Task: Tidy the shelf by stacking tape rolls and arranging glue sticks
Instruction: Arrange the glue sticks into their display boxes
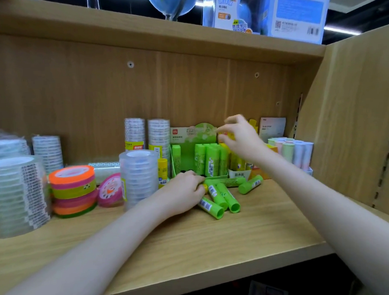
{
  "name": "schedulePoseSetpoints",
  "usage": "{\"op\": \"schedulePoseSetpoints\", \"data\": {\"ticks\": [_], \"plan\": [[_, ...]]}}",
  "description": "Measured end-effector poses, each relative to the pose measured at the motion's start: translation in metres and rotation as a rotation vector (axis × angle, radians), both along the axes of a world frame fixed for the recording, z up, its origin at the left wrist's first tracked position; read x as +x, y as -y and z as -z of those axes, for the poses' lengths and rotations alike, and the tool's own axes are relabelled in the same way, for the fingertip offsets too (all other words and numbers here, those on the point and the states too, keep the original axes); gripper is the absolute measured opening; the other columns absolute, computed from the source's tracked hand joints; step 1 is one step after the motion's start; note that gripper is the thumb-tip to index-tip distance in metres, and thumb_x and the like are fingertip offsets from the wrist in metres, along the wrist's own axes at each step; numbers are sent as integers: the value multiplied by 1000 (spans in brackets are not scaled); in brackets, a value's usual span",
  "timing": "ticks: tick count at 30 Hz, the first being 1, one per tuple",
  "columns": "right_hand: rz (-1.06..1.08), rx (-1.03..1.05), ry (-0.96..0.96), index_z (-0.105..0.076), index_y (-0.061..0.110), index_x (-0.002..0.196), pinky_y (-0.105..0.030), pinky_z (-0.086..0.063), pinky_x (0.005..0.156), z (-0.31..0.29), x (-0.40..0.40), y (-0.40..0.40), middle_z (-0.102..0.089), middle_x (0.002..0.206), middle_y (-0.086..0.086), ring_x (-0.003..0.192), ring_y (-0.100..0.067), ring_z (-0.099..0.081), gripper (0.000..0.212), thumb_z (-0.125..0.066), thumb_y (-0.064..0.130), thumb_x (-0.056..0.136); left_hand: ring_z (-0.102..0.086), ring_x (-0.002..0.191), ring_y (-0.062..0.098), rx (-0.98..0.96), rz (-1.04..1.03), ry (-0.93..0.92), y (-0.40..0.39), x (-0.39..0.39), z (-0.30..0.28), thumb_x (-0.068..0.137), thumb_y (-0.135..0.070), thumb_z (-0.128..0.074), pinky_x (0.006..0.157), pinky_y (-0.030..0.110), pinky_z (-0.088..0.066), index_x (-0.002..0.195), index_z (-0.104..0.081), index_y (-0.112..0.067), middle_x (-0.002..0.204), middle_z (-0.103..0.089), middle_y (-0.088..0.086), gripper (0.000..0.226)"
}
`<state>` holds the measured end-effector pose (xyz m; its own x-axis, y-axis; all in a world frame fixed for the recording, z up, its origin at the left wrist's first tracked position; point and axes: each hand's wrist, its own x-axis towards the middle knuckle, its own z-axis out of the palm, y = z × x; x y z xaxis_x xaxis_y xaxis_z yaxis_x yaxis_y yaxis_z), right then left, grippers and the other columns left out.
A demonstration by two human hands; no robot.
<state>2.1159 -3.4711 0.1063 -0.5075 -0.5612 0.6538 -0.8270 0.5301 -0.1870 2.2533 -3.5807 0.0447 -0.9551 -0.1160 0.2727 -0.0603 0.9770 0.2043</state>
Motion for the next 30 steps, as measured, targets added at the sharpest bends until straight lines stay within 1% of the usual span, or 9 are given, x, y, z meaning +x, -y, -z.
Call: {"op": "schedulePoseSetpoints", "data": {"ticks": [2, 3, 6, 9, 12, 16, 22, 26, 30], "plan": [[-43, -44, -41, -69, 15, 105, -28, -40, 86, -1, 2, -34, -57, 110, -6, 94, -18, -55, 20, -54, 14, 92, -40, 126, 24, -1, 4, 4, 1, -1, -1, 99, -21, -32, 102, 31, -33, 132, -48, -7, 137, -44, 11, 39], [-48, 55, -53, -70, 14, 101, -30, -43, 85, 1, 2, -49, -62, 103, -3, 91, -18, -57, 19, -54, 10, 90, -40, 126, 24, 3, 4, 2, 1, -1, -1, 99, -21, -33, 102, 30, -33, 133, -47, -8, 138, -43, 11, 39], [-52, 487, 26, -68, 20, 102, -36, -43, 92, 25, 2, -73, -65, 102, 5, 95, -13, -56, 21, -59, 11, 87, -37, 129, 23, 4, 3, 7, 1, -2, 0, 99, -21, -33, 104, 29, -30, 137, -42, -10, 141, -41, 9, 41], [-98, 601, -12, -62, 14, 111, -31, -41, 91, 45, -1, -77, -60, 111, -4, 106, -19, -54, 28, -62, 10, 83, -38, 130, 24, -2, -1, 7, 1, -2, 1, 98, -20, -33, 105, 30, -31, 136, -43, -10, 142, -41, 10, 41], [-140, 364, -65, -62, 7, 104, -25, -43, 80, 35, -4, -74, -61, 98, -4, 96, -23, -58, 22, -65, 12, 84, -37, 130, 24, 7, -2, 6, 1, -3, 2, 98, -20, -34, 107, 32, -30, 136, -43, -9, 142, -41, 10, 41], [-349, -206, 233, -48, 19, 105, -29, -52, 73, -1, 3, -50, -55, 94, 3, 79, -17, -60, 30, -66, 11, 83, -32, 127, 27, -12, -25, 13, 0, -4, 1, 98, -21, -32, 105, 33, -25, 136, -45, -10, 141, -42, 8, 41], [-294, -58, 40, -53, 11, 100, -21, -49, 69, 1, 12, 14, -56, 90, 1, 74, -15, -58, 27, -70, 12, 79, -29, 125, 28, -32, -44, -3, 0, -3, 2, 98, -24, -32, 104, 31, -23, 137, -43, -17, 140, -39, 8, 41], [-195, 107, -28, -55, 15, 98, -39, -43, 88, 17, 6, 32, -61, 95, 0, 96, -19, -53, 24, -70, 23, 80, -31, 122, 27, -26, -48, 13, 1, -3, 2, 97, -24, -32, 101, 32, -26, 133, -48, -15, 132, -44, 12, 40], [-56, 92, -64, -59, 16, 93, -41, -34, 95, 19, 1, 33, -52, 113, -3, 114, -21, -39, 18, -64, 31, 85, -33, 120, 27, -27, -45, 11, 2, -4, 2, 98, -24, -32, 98, 31, -25, 130, -50, -11, 129, -46, 13, 39]]}}
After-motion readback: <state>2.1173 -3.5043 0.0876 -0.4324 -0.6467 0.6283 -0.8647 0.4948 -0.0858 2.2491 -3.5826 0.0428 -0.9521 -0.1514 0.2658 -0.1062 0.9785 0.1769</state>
